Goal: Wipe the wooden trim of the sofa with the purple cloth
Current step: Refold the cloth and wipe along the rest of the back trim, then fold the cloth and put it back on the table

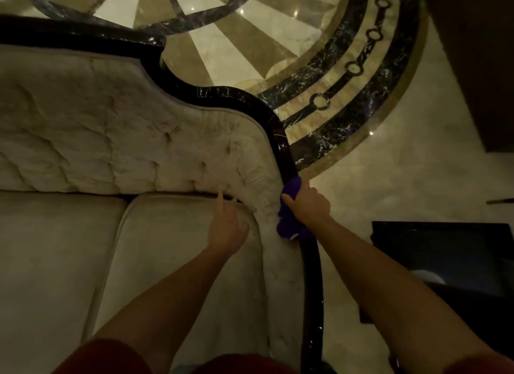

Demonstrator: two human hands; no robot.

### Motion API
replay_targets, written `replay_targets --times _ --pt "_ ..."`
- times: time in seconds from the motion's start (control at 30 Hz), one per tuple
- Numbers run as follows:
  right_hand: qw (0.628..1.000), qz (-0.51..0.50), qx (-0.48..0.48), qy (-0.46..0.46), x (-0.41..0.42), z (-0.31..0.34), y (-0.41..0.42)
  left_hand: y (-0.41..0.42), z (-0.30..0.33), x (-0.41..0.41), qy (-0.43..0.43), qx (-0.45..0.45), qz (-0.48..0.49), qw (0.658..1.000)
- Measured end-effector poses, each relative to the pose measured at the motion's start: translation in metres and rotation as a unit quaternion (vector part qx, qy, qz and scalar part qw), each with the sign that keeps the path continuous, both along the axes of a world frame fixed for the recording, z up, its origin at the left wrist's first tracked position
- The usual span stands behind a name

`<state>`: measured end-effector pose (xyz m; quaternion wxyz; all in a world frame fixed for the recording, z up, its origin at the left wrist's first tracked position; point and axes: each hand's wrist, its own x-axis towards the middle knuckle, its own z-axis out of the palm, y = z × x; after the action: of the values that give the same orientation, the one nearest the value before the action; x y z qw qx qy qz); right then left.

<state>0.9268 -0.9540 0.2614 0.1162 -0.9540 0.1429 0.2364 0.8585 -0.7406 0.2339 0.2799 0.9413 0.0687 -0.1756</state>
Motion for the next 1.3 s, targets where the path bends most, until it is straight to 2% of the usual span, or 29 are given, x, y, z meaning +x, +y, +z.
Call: replay_targets --times 0.1,0.2,0.27,0.3,0.4,0.5,0.63,0.7,0.8,0.9,0.97,1.03,1.07,1.17,1.23,1.3 --pt "0.988 0.1 -0.063 0.096 -0.005 0.029 -0.005 -0.002 0.017 -0.027 0.065 -0.03 0.038 0.997" --pt "0.943 0.21 -0.128 0.225 -0.014 0.053 -0.01 0.002 0.05 -0.031 0.071 -0.085 0.093 0.99" --pt "0.921 0.241 -0.116 0.283 -0.016 0.073 -0.016 0.006 0.081 -0.033 0.073 -0.127 0.098 0.984" --pt "0.924 0.239 -0.086 0.284 -0.018 0.083 -0.018 0.009 0.095 -0.036 0.072 -0.142 0.087 0.983" --pt "0.955 0.226 0.049 0.186 -0.027 0.119 -0.004 0.016 0.131 -0.058 0.047 -0.17 0.042 0.983" --pt "0.952 0.221 0.195 0.08 -0.042 0.155 0.036 0.027 0.153 -0.088 0.045 -0.268 0.086 0.959" --pt "0.916 0.258 0.307 -0.02 -0.077 0.201 0.109 0.062 0.184 -0.125 0.024 -0.44 0.229 0.868" --pt "0.896 0.295 0.327 -0.048 -0.099 0.221 0.149 0.09 0.2 -0.145 -0.009 -0.507 0.257 0.823" --pt "0.853 0.405 0.318 -0.085 -0.142 0.246 0.212 0.138 0.228 -0.181 -0.074 -0.536 0.287 0.79" --pt "0.81 0.464 0.355 -0.053 -0.182 0.261 0.273 0.19 0.243 -0.226 -0.142 -0.531 0.344 0.762" --pt "0.793 0.438 0.423 -0.002 -0.206 0.265 0.31 0.226 0.249 -0.262 -0.18 -0.52 0.367 0.75" --pt "0.772 0.345 0.531 0.051 -0.227 0.261 0.346 0.263 0.257 -0.299 -0.212 -0.499 0.382 0.749" --pt "0.774 0.298 0.555 0.06 -0.237 0.254 0.364 0.28 0.262 -0.318 -0.226 -0.48 0.383 0.756" --pt "0.825 0.204 0.522 0.07 -0.271 0.214 0.417 0.333 0.274 -0.38 -0.253 -0.419 0.371 0.789" --pt "0.85 0.119 0.488 0.157 -0.311 0.174 0.454 0.372 0.274 -0.427 -0.265 -0.379 0.37 0.806" --pt "0.855 0.082 0.454 0.236 -0.342 0.146 0.466 0.392 0.276 -0.451 -0.267 -0.323 0.353 0.837"
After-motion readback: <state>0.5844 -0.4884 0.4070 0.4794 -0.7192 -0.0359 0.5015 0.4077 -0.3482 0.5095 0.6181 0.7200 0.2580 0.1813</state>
